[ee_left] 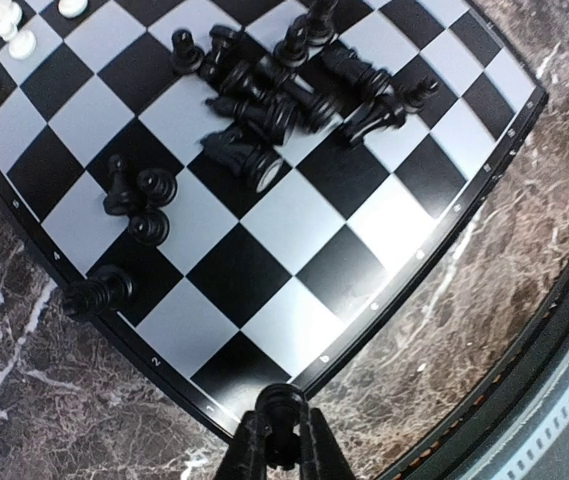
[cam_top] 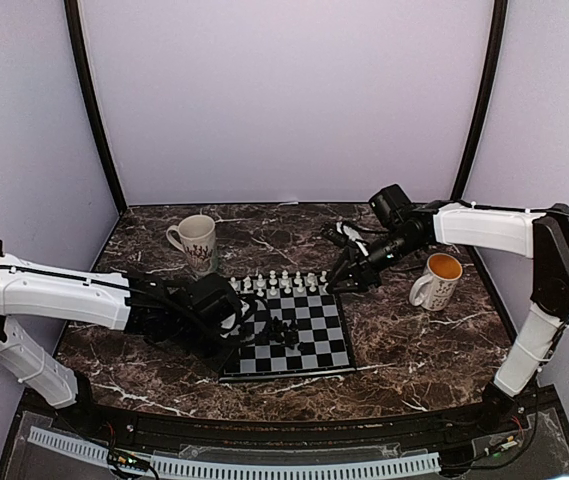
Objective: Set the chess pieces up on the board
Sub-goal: Place the rook at h8.
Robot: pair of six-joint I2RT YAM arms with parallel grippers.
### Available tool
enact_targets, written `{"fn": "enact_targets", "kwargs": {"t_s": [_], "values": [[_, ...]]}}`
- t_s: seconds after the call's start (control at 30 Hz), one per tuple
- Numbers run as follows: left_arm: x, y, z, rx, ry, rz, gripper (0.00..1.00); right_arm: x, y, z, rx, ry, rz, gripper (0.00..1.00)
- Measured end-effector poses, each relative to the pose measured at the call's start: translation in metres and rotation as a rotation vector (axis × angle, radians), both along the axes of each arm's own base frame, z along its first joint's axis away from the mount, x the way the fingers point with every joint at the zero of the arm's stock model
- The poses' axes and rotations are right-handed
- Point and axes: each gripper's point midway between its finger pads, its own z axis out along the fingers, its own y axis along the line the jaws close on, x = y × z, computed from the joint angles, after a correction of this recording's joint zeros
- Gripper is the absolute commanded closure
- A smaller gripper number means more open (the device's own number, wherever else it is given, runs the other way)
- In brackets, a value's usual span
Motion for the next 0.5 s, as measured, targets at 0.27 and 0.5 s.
{"fn": "enact_targets", "kwargs": {"t_s": [0.27, 0.5], "values": [[-0.002, 0.010, -0.029, 0.135, 0.024, 0.003, 0.91, 0.001, -0.001, -0.001, -0.008, -0.007, -0.001, 0.59], [0.000, 0.011, -0.030, 0.147, 0.020, 0.019, 0.89, 0.000, -0.001, -0.002, -0.011, -0.015, 0.004, 0.59]]}}
